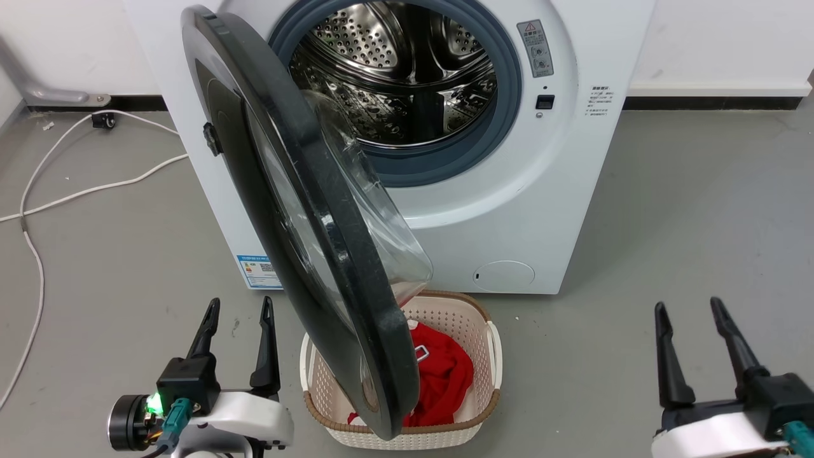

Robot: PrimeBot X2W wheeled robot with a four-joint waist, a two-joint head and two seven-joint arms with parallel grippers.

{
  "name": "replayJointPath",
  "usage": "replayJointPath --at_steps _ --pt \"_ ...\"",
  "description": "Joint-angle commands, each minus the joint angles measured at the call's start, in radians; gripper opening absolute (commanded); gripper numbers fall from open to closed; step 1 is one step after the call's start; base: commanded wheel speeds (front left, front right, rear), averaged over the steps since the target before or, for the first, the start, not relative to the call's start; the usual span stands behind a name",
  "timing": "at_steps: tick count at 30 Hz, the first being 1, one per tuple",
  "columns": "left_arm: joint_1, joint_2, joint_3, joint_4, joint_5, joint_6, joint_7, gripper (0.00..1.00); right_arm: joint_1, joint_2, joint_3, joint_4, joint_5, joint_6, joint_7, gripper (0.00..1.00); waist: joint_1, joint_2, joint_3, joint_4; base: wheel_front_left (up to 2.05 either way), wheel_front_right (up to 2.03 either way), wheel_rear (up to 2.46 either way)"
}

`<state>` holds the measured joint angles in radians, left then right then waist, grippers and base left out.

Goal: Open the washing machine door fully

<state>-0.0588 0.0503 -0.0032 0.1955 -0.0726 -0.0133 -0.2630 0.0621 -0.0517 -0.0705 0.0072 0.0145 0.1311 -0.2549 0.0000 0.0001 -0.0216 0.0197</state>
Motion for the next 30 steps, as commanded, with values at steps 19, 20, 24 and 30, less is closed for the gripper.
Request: replayJointPath --at_steps 19,20,24,30 --pt "-0.001 0.0 0.002 -0.009 0.017 -0.003 -0.003 1.0 -0.002 0.002 0.004 0.087 0.045 -0.001 -0.011 1.0 0.0 -0.0001 0.005 0.002 0.0 0.0 0.0" --pt "0.0 0.0 0.002 -0.007 0.017 -0.003 -0.003 1.0 -0.001 0.002 0.005 0.087 0.047 -0.001 -0.01 1.0 0.0 -0.0001 0.005 0.002 0.0 0.0 0.0" --pt "0.002 0.0 -0.001 0.009 0.011 -0.011 -0.003 0.0 -0.001 0.002 0.001 0.084 0.053 -0.001 -0.01 1.0 0.0 -0.0001 0.005 0.0 0.0 0.0 0.0" --pt "-0.01 0.0 0.001 0.005 0.006 -0.006 -0.003 0.0 0.0 0.002 0.003 0.081 0.061 -0.001 -0.01 1.0 0.0 -0.0001 0.007 0.0 0.0 0.0 0.0"
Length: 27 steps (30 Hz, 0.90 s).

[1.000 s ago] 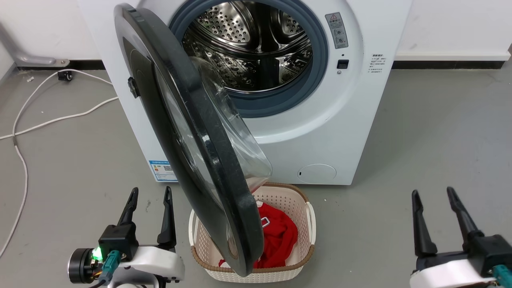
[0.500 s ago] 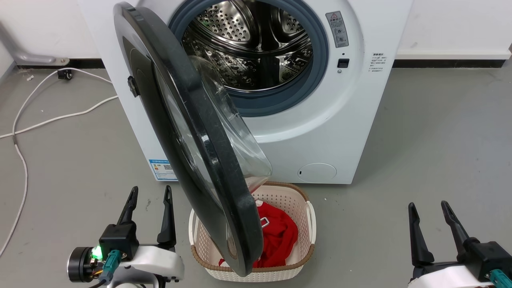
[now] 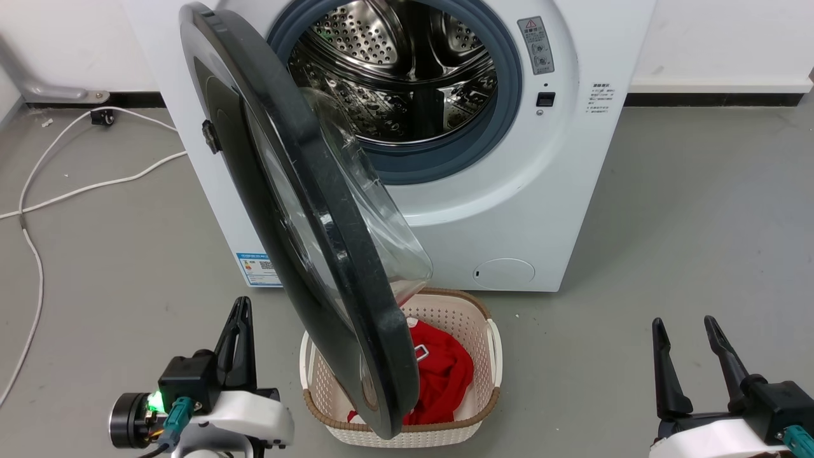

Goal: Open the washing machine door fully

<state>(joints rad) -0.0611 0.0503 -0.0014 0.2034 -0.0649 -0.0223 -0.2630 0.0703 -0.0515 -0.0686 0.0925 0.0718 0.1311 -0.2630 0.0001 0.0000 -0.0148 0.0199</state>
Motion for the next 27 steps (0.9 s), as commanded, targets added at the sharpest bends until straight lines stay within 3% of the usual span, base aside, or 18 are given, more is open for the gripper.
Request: replayJointPath --at_steps 1,8,17,27 --pt "-0.011 0.0 -0.002 -0.007 -0.003 0.005 -0.003 0.0 -0.008 0.002 0.001 -0.004 0.005 -0.001 -0.002 1.0 -0.0001 0.0 0.0 0.001 0.0 0.0 0.0" --pt "-0.048 0.0 -0.011 -0.135 -0.015 0.017 -0.003 0.0 -0.007 0.002 -0.003 -0.007 0.0 -0.001 -0.002 1.0 -0.0001 0.0 0.003 0.008 0.0 0.0 0.0" --pt "-0.122 0.0 -0.026 -0.48 0.01 0.041 -0.003 0.0 -0.015 0.002 -0.006 0.002 -0.002 -0.001 -0.002 1.0 -0.0001 0.0 0.004 0.012 0.0 0.0 0.0" --pt "-0.166 0.0 -0.157 -0.803 0.023 0.029 -0.002 0.0 -0.008 0.002 -0.01 0.012 0.002 -0.001 -0.002 1.0 -0.0001 0.0 -0.005 0.005 0.0 0.0 0.0"
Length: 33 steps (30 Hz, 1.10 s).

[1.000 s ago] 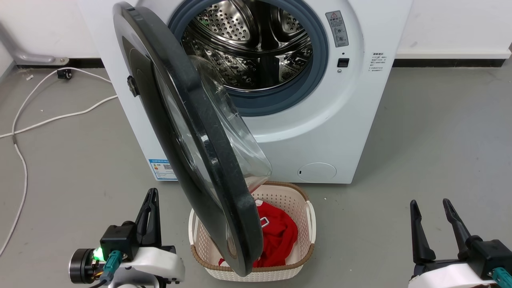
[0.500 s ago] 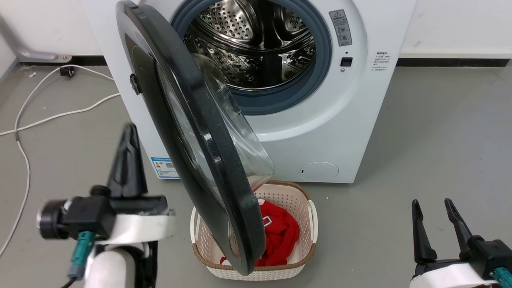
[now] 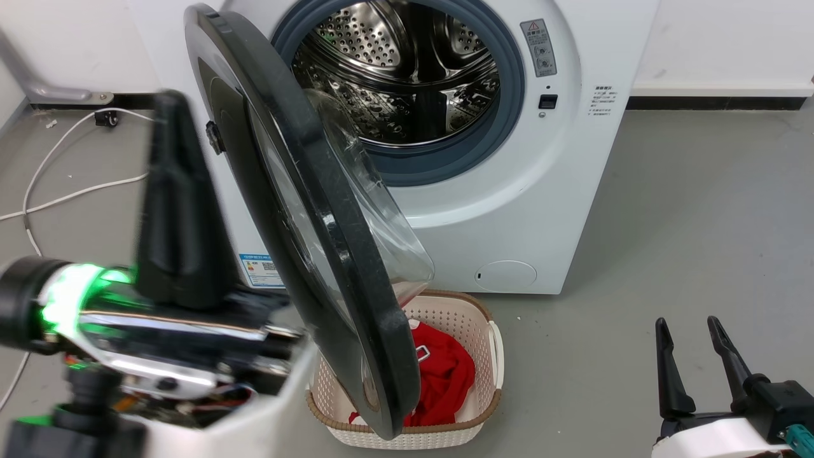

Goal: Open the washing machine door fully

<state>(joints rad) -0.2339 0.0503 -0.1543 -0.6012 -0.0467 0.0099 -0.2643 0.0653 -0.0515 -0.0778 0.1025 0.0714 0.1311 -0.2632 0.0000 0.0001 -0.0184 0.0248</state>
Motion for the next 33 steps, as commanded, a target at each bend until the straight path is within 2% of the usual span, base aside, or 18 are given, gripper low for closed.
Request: replayJointPath --at_steps 1,5,11,18,26,33 --pt "0.014 0.0 -0.028 -0.006 0.002 -0.01 0.0 0.0 0.0 0.002 -0.002 0.003 0.004 -0.001 -0.002 1.0 0.0 -0.0001 -0.002 0.0 0.0 0.0 0.0" --pt "0.056 0.0 -0.123 0.017 -0.011 -0.042 0.015 0.0 0.006 0.002 -0.003 0.005 0.007 -0.001 -0.002 1.0 0.0 -0.0001 -0.005 0.001 0.0 0.0 0.0" --pt "0.15 0.008 -0.297 0.112 -0.065 -0.095 0.123 0.0 0.01 0.002 0.002 0.01 0.005 -0.001 -0.002 1.0 0.0 -0.0001 -0.005 0.006 0.0 0.0 0.0" --pt "0.273 0.054 -0.435 0.208 -0.081 -0.113 0.212 0.0 0.016 0.002 0.005 0.015 0.007 -0.001 -0.002 1.0 0.0 -0.0001 -0.005 0.016 0.0 0.0 0.0" --pt "0.39 0.1 -0.482 0.308 -0.109 -0.108 0.25 0.0 0.009 0.002 0.016 0.019 0.01 -0.001 -0.002 1.0 0.0 -0.0001 0.003 0.026 0.0 0.0 0.0" --pt "0.338 0.074 -0.448 0.396 -0.097 -0.075 0.19 0.0 0.0 0.002 0.017 0.025 0.012 -0.001 -0.002 1.0 0.0 -0.0001 0.016 0.027 0.0 0.0 0.0"
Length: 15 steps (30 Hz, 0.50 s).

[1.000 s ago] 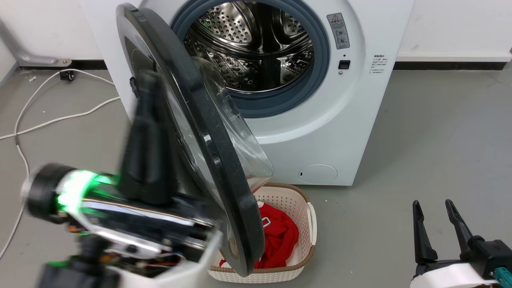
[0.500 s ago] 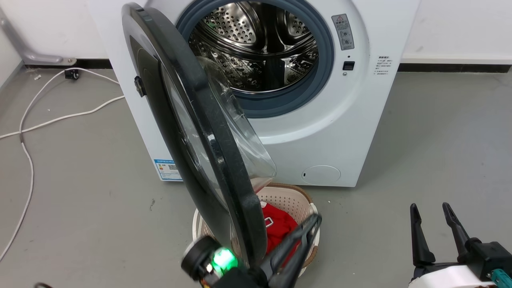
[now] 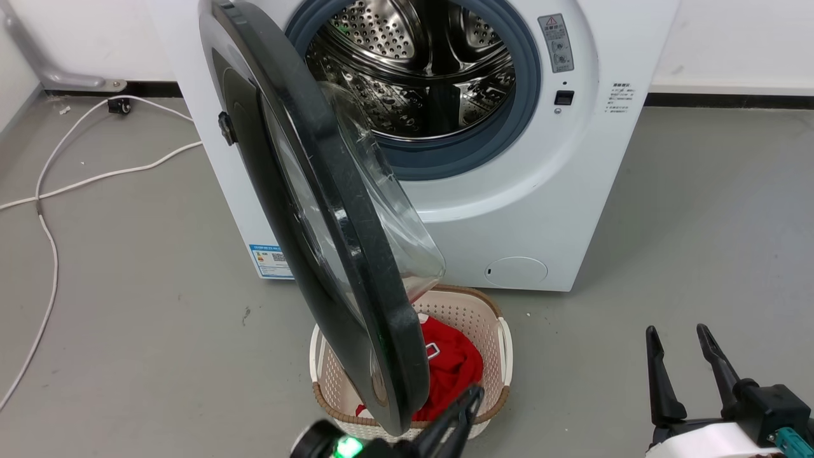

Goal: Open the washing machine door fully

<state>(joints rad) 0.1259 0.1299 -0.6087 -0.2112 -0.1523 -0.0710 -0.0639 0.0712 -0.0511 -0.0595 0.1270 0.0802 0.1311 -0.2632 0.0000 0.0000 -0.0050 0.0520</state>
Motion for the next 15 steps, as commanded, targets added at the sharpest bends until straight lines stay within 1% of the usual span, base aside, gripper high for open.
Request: replayJointPath --at_steps 1,10,15 --pt "-0.036 -0.008 0.015 0.018 0.008 0.011 -0.02 0.0 -0.008 0.001 0.001 0.003 0.004 -0.001 -0.002 1.0 0.0 0.0 0.004 -0.001 0.0 0.0 0.0" --pt "-0.128 -0.04 0.058 0.109 -0.018 0.041 -0.068 0.0 -0.016 0.001 0.013 0.008 0.009 -0.001 -0.002 1.0 0.0 0.0 0.013 -0.025 0.0 0.0 0.0" --pt "-0.148 -0.053 0.072 0.148 -0.03 0.072 -0.072 0.0 -0.02 0.001 0.011 0.009 0.014 -0.001 -0.002 1.0 0.0 0.0 0.023 -0.034 0.0 0.0 0.0"
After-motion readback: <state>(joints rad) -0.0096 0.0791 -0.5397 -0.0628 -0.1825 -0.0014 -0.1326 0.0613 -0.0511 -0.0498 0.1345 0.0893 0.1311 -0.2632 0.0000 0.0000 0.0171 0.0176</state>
